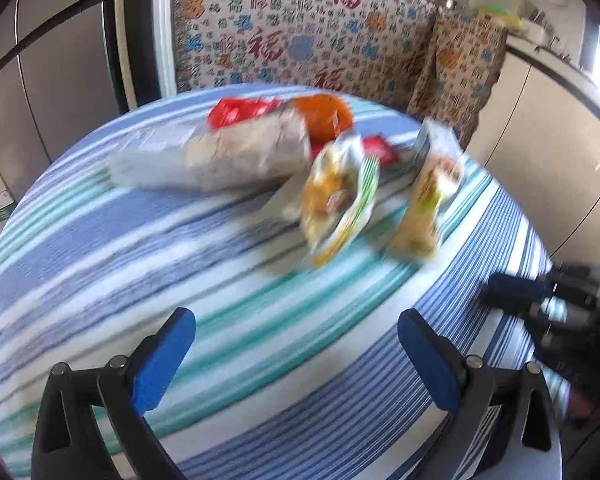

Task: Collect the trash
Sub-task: 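Grasp the yellow chip bag with the left tool while the right tool grasps the cream snack wrapper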

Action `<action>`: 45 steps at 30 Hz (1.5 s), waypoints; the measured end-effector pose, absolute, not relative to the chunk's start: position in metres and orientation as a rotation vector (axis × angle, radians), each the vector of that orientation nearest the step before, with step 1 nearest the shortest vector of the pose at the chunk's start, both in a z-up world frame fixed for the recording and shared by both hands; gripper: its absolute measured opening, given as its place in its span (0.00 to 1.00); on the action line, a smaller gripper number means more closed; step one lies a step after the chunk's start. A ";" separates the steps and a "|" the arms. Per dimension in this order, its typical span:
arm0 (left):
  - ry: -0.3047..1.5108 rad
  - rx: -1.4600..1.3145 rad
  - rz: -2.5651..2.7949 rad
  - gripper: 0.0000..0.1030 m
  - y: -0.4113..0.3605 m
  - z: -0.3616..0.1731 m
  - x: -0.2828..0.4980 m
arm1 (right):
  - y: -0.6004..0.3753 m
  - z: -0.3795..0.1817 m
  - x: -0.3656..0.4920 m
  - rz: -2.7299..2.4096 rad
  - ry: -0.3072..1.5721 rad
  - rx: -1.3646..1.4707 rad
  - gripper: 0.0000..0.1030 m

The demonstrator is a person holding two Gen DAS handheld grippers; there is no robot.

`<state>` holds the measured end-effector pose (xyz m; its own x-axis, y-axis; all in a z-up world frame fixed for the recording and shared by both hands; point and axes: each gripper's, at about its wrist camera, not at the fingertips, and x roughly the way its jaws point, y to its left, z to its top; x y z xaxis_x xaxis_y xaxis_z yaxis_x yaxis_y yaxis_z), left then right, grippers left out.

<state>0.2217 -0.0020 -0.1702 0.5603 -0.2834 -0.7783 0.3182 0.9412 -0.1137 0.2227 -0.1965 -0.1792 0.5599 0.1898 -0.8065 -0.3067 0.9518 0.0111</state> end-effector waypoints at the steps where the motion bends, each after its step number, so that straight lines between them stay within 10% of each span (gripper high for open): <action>1: 0.900 0.039 -0.369 1.00 -0.006 -0.167 0.226 | -0.198 -0.179 0.221 0.297 0.930 -0.131 0.37; 9: 0.901 0.096 -0.352 0.99 -0.038 -0.161 0.273 | -0.204 -0.179 0.220 0.307 0.927 -0.093 0.42; 13: 0.935 0.034 -0.388 0.45 -0.034 -0.169 0.288 | -0.205 -0.182 0.221 0.304 0.931 -0.092 0.45; 17: 0.921 0.027 -0.373 0.34 -0.025 -0.164 0.272 | -0.209 -0.182 0.222 0.302 0.932 -0.083 0.46; 27: 0.928 -0.061 -0.150 0.36 0.022 -0.158 0.172 | -0.189 -0.171 0.240 0.343 0.907 0.012 0.70; 31: 0.920 -0.049 -0.151 0.54 0.026 -0.166 0.164 | -0.162 -0.172 0.267 0.348 0.914 0.027 0.74; 33: 0.911 -0.063 -0.170 0.54 0.031 -0.168 0.163 | -0.156 -0.181 0.279 0.321 0.937 0.029 0.67; 36: 0.926 -0.085 -0.195 0.55 0.036 -0.173 0.163 | -0.154 -0.184 0.284 0.309 0.935 -0.017 0.14; 45: 0.920 -0.059 -0.215 0.59 0.033 -0.175 0.164 | -0.168 -0.163 0.232 0.648 1.048 -0.165 0.10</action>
